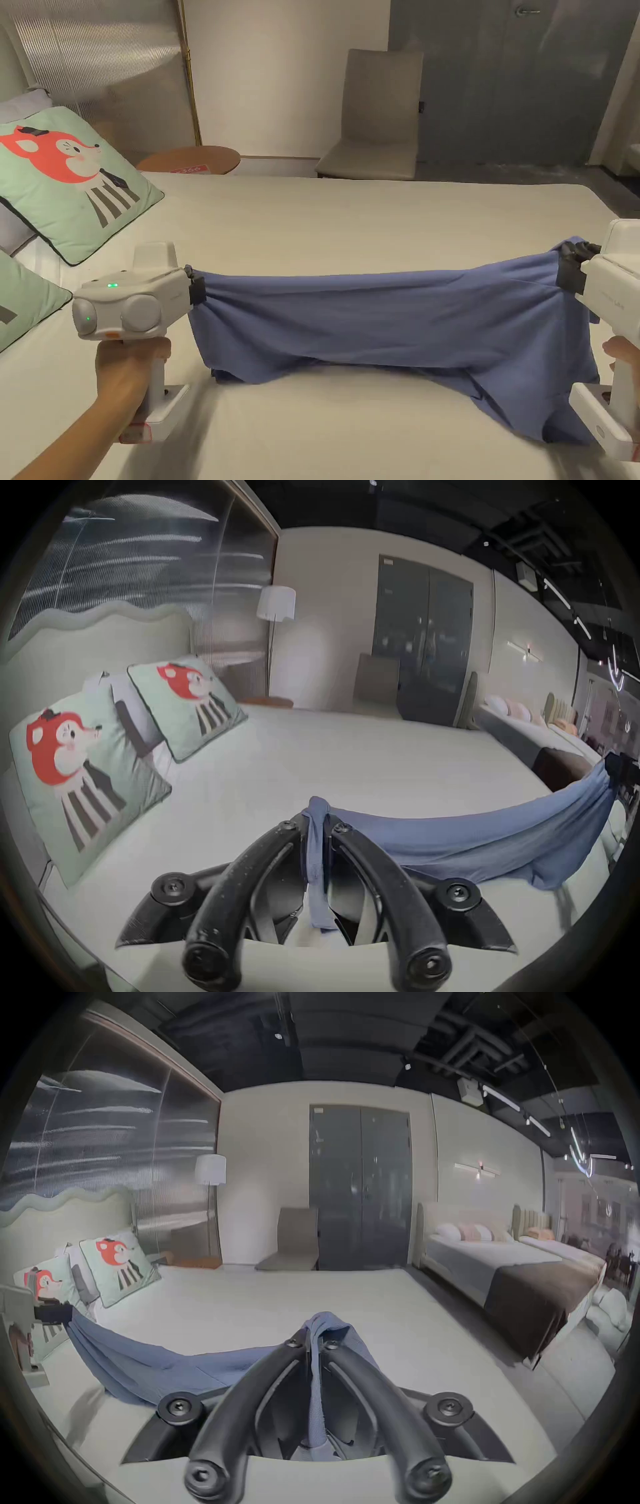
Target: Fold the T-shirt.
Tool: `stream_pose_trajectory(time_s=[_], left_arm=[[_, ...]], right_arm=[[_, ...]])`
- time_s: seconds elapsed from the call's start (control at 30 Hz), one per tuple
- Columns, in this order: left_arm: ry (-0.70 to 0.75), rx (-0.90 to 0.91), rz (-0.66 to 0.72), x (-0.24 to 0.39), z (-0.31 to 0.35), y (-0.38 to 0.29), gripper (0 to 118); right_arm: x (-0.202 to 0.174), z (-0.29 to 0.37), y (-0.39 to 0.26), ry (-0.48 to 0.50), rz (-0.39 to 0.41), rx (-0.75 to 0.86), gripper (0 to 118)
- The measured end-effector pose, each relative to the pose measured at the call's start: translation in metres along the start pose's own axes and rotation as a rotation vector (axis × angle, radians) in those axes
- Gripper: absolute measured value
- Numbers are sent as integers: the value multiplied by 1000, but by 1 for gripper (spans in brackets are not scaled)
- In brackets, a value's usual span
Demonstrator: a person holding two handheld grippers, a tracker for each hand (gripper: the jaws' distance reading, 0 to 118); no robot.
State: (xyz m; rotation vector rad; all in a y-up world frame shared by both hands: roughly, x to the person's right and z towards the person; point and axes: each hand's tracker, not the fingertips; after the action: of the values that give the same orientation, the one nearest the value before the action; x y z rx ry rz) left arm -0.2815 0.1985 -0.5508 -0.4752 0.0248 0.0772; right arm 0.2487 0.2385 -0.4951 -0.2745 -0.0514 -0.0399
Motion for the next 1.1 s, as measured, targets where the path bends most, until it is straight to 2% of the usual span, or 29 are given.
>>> stream_pose_trajectory(time_s=[0.1, 0.47, 0.67, 0.93, 1.1], left_arm=[[-18, -61, 15, -11, 17, -40, 3], [-24, -186, 57, -56, 128, -166, 3], [-15, -213, 66, -72, 191, -219, 3], [15, -267, 27, -78, 251, -264, 3], [27, -302, -19, -75, 267, -282, 3]], right_arm=[[5, 21, -32, 12, -27, -39, 3], [2, 170, -138, 62, -124, -154, 3], [0, 247, -177, 52, -191, -184, 3], [1, 319, -222, 37, -169, -278, 3], [-7, 341, -249, -15, -163, -386, 3]])
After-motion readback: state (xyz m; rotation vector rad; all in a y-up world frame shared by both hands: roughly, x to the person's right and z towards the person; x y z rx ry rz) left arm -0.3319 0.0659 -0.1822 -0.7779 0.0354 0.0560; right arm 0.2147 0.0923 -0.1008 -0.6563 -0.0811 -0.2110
